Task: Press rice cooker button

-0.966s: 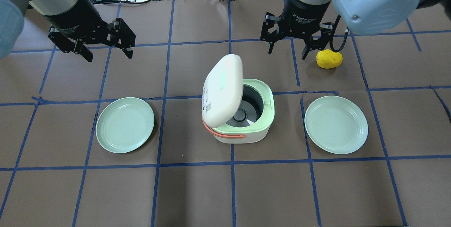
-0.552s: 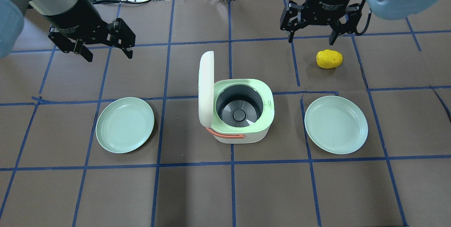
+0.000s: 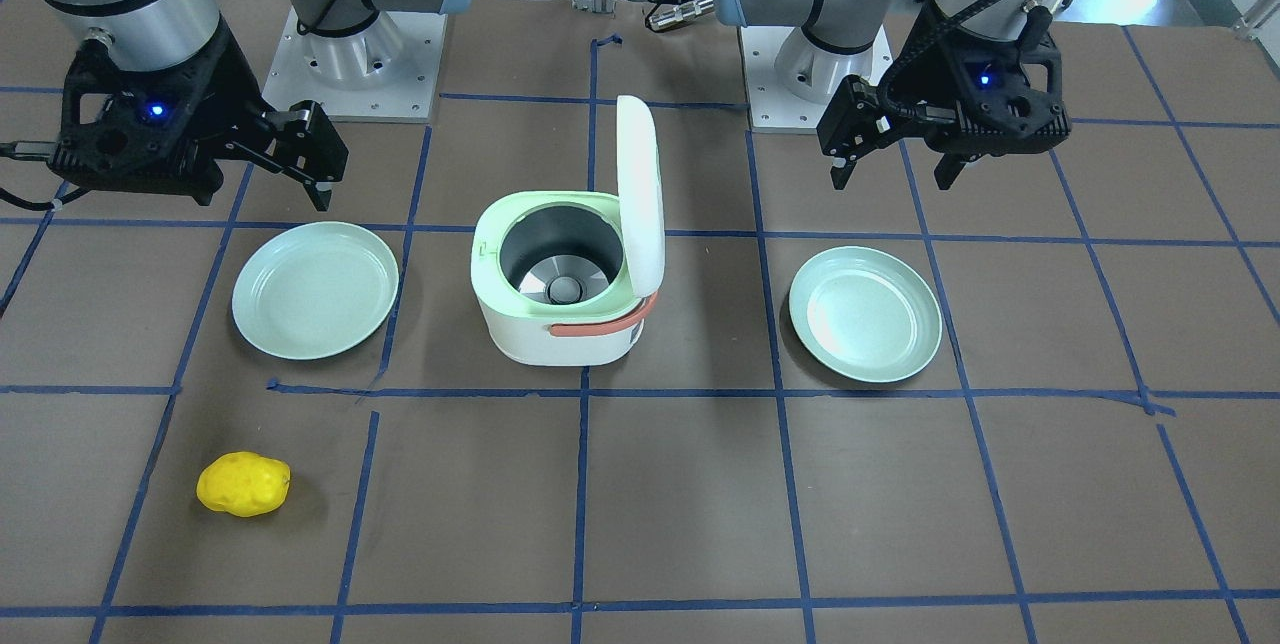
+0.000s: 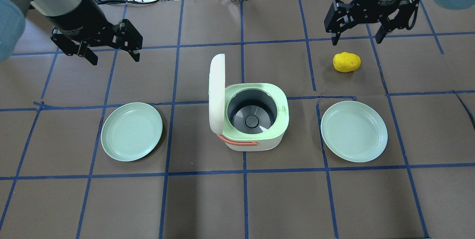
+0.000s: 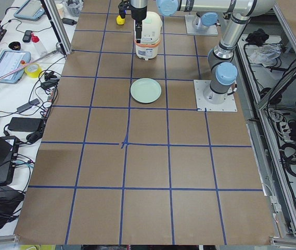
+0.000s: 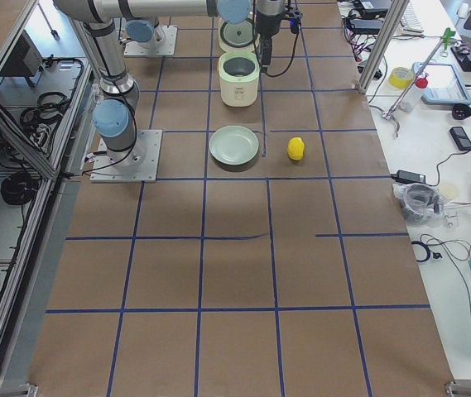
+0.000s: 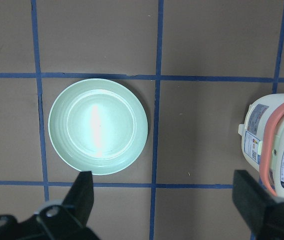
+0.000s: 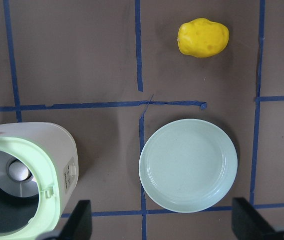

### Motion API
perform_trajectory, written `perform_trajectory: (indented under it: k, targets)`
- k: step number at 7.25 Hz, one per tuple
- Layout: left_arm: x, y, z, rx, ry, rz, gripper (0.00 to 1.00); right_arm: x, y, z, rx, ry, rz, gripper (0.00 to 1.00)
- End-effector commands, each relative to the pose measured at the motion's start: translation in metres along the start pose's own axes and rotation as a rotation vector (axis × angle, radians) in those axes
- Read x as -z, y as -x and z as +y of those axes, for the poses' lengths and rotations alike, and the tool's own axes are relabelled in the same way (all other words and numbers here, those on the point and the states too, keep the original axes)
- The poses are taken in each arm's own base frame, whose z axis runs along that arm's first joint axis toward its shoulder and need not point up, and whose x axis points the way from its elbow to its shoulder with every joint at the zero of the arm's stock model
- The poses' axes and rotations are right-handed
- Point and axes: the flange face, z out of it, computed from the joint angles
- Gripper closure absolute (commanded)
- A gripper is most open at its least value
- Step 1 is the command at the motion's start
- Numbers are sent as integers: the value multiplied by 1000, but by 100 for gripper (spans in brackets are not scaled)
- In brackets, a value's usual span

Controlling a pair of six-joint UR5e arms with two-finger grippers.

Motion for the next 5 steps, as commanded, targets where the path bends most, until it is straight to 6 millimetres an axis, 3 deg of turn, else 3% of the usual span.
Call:
perform_trajectory:
  k: [1, 5]
  targets:
    - [0, 0, 0, 0, 0, 0, 0, 0, -3, 1, -2, 6, 1, 0]
    - [0, 0, 0, 0, 0, 0, 0, 2, -3, 4, -10, 4, 1, 0]
